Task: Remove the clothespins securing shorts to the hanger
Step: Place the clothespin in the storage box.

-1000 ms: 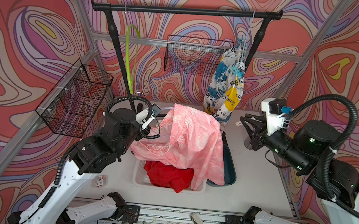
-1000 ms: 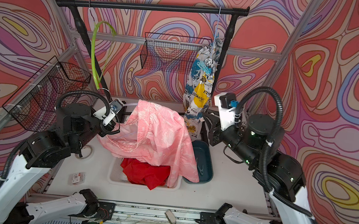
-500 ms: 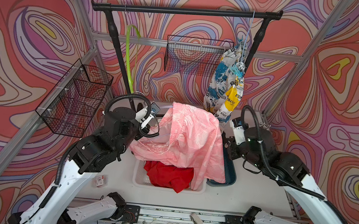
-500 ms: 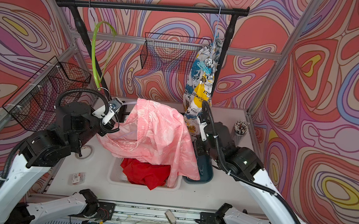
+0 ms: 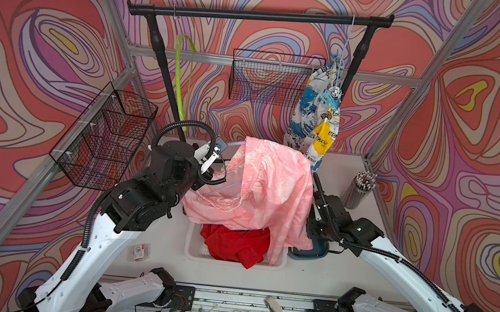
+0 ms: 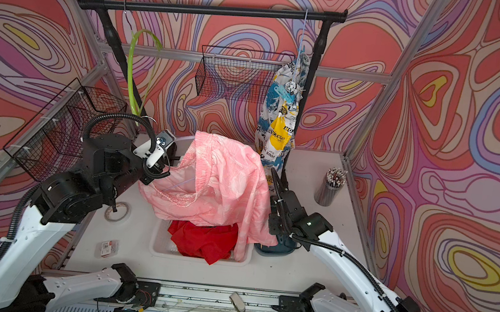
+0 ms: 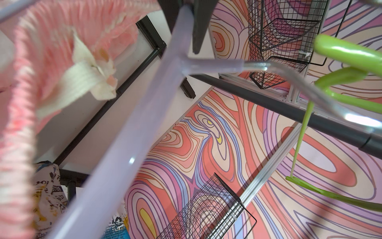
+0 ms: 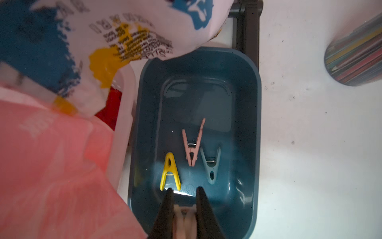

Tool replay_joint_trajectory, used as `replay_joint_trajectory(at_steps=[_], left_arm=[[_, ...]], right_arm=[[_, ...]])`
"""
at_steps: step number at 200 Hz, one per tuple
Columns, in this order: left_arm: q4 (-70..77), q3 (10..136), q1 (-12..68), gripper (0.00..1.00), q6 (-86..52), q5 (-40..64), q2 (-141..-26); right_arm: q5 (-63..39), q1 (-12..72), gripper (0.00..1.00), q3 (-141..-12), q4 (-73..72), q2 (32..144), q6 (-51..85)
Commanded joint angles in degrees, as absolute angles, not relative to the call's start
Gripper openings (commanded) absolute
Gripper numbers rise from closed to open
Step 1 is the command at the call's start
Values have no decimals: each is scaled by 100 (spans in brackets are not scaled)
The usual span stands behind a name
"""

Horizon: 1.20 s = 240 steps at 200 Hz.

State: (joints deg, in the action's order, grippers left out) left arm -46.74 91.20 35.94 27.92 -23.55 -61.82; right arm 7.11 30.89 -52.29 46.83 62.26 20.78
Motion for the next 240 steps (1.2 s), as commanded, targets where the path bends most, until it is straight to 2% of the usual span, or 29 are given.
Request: replay_joint_trajectory(at_steps=[1, 10, 21, 55, 97, 126, 157, 181, 212, 228, 240], left_arm=[[-4448, 9229, 3560, 0, 2503, -2220, -6172], [-4447, 9211, 3560, 0, 2488, -2189, -6201], [-4470, 9211, 3560, 0, 2479, -2163, -6230], [-4589, 9277, 3560, 0, 2510, -2171, -6219], [-4668, 9232, 3560, 0, 2483, -2077, -6082], [-4715, 9197, 3560, 0, 2472, -2205, -6166], [-4790, 9330, 3560, 0, 2470, -2417, -6323], [-4755, 9334, 3560, 0, 2563, -2572, -6278], [-4956, 9480, 3560, 0, 2561, -2919, -6458], [-4916, 9420, 3560, 0, 2585, -2961, -6495], [-4866, 9365, 3560, 0, 2600, -2944, -6489]], right_arm=[[431, 2834, 6, -5011, 4114, 6439, 2355], [402, 2809, 25, -4969, 3996, 6551, 2372], [361, 2802, 43, -4988, 3900, 6679, 2419], [387, 2795, 55, -5442, 4176, 6644, 2485], [826, 2798, 58, -6444, 5176, 6256, 2520], [757, 2803, 64, -7626, 5349, 5891, 2302], [477, 2796, 65, -9739, 5976, 6546, 1843], [165, 2805, 67, -11011, 6208, 6918, 2083], [-343, 2880, 71, -11322, 6048, 7124, 3038], [192, 3326, 71, -11391, 6196, 7254, 3295], [874, 3979, 71, -11454, 6201, 7339, 3396]])
